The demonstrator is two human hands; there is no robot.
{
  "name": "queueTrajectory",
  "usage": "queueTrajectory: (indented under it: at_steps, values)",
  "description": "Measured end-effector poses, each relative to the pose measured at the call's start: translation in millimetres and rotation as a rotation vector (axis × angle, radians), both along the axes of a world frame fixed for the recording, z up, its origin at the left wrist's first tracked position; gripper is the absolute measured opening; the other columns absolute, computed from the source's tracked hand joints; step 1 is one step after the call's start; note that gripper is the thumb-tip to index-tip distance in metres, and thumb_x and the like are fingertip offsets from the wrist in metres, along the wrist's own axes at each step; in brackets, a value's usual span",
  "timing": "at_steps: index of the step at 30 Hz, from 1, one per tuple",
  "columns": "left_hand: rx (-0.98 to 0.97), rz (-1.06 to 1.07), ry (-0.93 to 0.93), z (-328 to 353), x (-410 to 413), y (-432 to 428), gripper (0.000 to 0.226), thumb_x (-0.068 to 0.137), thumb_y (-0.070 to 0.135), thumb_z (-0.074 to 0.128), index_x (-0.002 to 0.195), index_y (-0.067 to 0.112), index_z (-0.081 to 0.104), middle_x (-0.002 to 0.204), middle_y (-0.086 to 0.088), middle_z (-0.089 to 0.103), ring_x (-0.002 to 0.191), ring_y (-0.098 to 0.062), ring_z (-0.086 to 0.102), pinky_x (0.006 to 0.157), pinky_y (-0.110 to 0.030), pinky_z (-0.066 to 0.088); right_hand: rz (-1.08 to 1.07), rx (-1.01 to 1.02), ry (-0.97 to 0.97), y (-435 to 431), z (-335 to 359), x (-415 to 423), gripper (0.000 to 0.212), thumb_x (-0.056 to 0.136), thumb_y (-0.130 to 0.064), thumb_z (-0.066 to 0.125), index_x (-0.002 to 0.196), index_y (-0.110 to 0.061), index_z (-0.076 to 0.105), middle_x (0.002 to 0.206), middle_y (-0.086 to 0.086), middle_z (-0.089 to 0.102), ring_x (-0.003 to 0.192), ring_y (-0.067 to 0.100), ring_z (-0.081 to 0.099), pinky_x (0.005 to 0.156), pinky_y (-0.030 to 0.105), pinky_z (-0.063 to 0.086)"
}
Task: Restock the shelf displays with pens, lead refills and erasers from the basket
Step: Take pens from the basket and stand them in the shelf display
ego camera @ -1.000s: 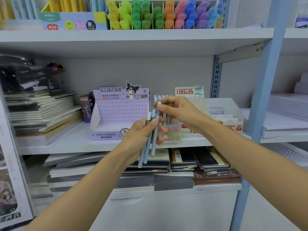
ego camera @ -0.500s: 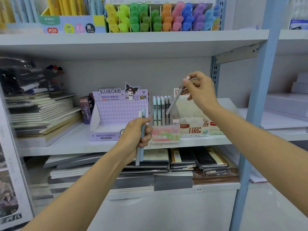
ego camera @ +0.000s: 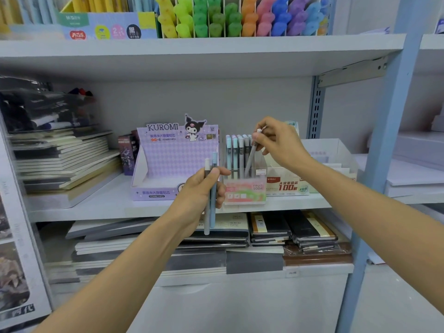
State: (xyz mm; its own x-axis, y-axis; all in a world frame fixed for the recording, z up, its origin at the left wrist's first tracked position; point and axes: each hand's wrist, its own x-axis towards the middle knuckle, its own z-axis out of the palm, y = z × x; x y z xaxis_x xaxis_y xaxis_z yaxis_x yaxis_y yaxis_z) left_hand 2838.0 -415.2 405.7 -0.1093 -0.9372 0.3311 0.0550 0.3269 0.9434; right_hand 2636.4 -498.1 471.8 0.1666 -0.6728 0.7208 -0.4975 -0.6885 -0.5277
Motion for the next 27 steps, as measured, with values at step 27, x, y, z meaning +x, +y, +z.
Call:
queueTrajectory:
  at_steps: [27]
  values:
    - [-0.022,-0.088,0.024,-5.3,-4.1,-5.4,0.026,0.105,0.020,0.039,0.114,0.013,0.063,0.069,0.000,0.063,0.058,-0.012,0.056,0.057,-0.023,0.051,-0.211,-0.155,0.142,-15.8,-10.2,11.1,0.014,0.089,-0.026,0.067,0.096,-0.014,0.070,0.096,0.000,0.057,0.082,0.010,0.052,0.079,0.031,0.048]
